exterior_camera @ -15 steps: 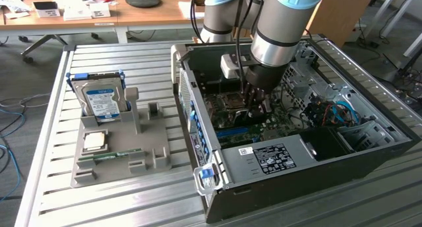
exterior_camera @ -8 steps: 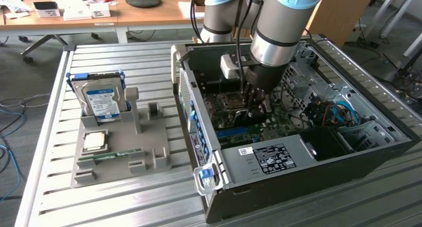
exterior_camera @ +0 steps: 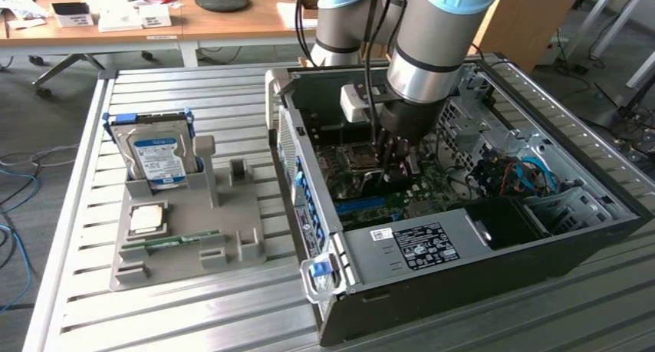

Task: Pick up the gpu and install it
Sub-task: 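Insert the gpu into the slot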

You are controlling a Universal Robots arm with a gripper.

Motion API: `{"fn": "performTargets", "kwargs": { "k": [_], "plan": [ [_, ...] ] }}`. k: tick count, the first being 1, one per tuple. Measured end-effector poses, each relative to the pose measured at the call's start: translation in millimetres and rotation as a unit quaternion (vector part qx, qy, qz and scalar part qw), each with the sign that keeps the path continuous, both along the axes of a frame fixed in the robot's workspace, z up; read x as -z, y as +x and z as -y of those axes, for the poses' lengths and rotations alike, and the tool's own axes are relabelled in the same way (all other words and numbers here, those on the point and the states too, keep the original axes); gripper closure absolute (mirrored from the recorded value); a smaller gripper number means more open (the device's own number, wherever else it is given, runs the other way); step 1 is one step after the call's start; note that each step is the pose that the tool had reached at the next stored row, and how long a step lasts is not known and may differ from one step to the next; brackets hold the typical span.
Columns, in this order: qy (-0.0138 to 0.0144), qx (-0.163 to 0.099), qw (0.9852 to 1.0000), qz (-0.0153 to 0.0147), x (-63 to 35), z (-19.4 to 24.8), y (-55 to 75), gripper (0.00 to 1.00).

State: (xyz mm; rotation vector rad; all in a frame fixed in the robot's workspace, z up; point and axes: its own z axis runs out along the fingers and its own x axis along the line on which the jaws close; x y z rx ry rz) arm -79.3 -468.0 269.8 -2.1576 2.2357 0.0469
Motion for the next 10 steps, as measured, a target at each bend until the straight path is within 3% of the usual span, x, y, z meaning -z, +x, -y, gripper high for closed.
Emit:
{"fn": "performTargets", "kwargs": {
  "k": [10],
  "plan": [
    [0.0001,-0.006,1.0000,0.0000,0.3,-1.4,-0.1,0.73]
  ]
}}
